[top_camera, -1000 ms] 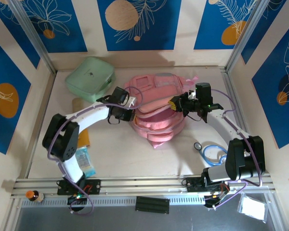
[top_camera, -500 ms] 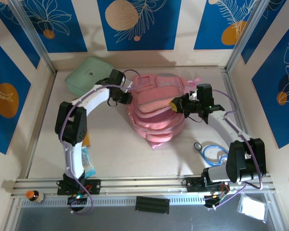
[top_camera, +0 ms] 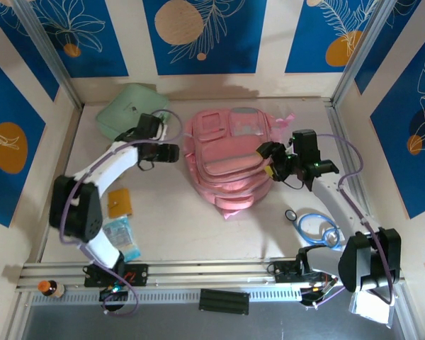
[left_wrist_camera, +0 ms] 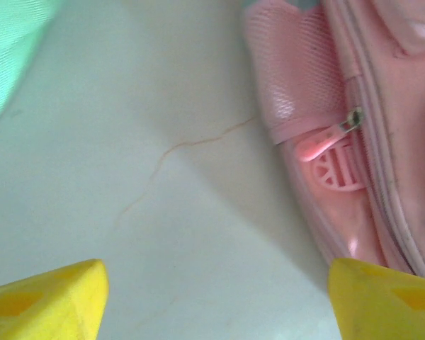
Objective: Pack books, pencil case, and school supplies into a backpack
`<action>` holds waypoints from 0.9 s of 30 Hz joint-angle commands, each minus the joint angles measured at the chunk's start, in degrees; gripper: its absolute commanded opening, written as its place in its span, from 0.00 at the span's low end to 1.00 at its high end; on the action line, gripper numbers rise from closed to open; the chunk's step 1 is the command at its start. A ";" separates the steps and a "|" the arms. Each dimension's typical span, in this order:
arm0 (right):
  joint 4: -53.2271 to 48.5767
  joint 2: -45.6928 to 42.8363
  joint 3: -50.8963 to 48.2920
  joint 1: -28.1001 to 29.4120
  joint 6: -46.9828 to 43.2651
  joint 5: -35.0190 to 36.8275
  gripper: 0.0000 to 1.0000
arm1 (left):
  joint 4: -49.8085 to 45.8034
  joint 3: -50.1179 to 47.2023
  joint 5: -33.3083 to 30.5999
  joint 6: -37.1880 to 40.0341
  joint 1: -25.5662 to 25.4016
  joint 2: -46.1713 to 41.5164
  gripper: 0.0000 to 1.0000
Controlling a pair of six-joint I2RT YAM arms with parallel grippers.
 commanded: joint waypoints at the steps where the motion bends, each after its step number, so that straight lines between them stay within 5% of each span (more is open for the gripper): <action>1: -6.54 -2.29 1.06 -0.06 -5.37 8.66 0.75 | -0.31 -6.00 -4.98 -6.04 3.50 -6.92 0.88; 11: -5.47 0.54 5.75 3.72 -11.14 12.27 0.87 | -3.88 -19.30 -4.21 -11.84 15.28 -15.92 0.99; 19: -2.39 5.66 8.70 7.28 -10.63 9.95 0.87 | 1.55 -8.70 -4.25 -4.22 21.90 0.89 0.95; 27: -1.69 4.95 7.77 8.13 -10.49 10.50 0.87 | 1.09 -3.47 -7.17 -0.98 22.54 8.76 0.87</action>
